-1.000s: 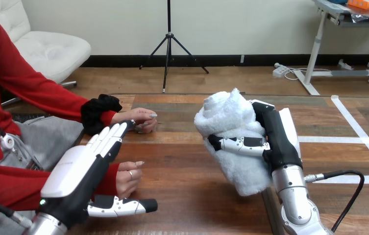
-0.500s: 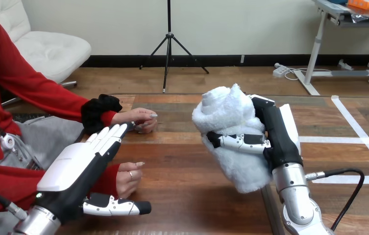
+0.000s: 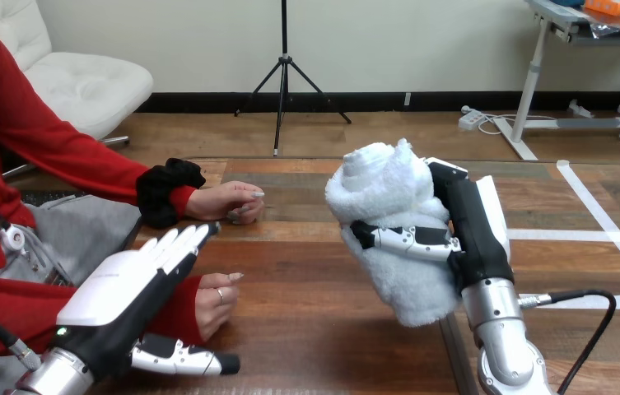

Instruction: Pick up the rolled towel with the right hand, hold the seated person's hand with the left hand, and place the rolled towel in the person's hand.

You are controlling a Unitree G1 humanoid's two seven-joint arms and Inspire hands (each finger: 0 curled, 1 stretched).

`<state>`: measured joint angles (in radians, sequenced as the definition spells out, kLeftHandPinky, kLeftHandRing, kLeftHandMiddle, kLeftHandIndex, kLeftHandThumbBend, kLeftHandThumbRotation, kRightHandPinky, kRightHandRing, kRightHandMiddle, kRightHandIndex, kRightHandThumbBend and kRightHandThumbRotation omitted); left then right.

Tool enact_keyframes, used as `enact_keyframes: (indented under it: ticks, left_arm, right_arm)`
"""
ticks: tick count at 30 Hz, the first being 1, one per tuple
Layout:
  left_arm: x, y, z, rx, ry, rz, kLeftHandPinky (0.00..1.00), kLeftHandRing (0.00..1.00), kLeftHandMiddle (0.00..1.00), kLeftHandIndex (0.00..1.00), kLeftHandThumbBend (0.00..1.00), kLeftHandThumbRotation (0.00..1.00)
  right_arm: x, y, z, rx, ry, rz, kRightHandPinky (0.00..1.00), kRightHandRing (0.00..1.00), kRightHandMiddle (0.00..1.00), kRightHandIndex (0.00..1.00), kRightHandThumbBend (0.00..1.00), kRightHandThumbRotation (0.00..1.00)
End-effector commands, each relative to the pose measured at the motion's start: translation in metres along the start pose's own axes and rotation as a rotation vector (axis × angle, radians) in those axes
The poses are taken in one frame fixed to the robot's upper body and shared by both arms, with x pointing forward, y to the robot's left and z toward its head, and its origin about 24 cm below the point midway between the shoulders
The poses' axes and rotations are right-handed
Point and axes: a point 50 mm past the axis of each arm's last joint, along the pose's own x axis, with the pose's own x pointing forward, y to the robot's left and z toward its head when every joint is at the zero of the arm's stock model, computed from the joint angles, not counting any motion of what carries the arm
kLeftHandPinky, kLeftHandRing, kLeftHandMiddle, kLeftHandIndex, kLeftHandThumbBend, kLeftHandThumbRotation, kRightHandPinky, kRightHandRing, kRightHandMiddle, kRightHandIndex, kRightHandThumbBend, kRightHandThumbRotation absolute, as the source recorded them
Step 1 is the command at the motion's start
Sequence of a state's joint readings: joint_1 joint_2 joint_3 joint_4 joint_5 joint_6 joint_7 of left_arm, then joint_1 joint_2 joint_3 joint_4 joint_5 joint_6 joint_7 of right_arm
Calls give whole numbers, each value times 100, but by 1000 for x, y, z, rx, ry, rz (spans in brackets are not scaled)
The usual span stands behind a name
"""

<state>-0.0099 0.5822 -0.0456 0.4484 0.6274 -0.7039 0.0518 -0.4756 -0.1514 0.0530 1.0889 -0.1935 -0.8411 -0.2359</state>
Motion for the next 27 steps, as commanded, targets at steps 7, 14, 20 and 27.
enact_keyframes:
  ticks: [7, 14, 20, 27]
  left_arm:
    - [12, 13, -7, 79, -8, -4, 100, 100, 100, 100, 100, 51]
    - [12, 9, -12, 88, 7, -32, 100, 100, 100, 100, 100, 48]
    - [12, 6, -17, 108, 28, -67, 100, 100, 100, 100, 100, 46]
    - [12, 4, -21, 133, 52, -82, 100, 100, 100, 100, 100, 47]
  right_arm:
    - [15, -5, 28, 47, -171, -53, 22, 26, 37, 37, 74, 0]
    - [13, -5, 30, 55, -187, -62, 21, 25, 37, 37, 74, 0]
    - [12, -5, 33, 63, -203, -70, 21, 26, 37, 37, 74, 0]
    - [10, -6, 37, 80, -231, -79, 21, 26, 37, 36, 74, 0]
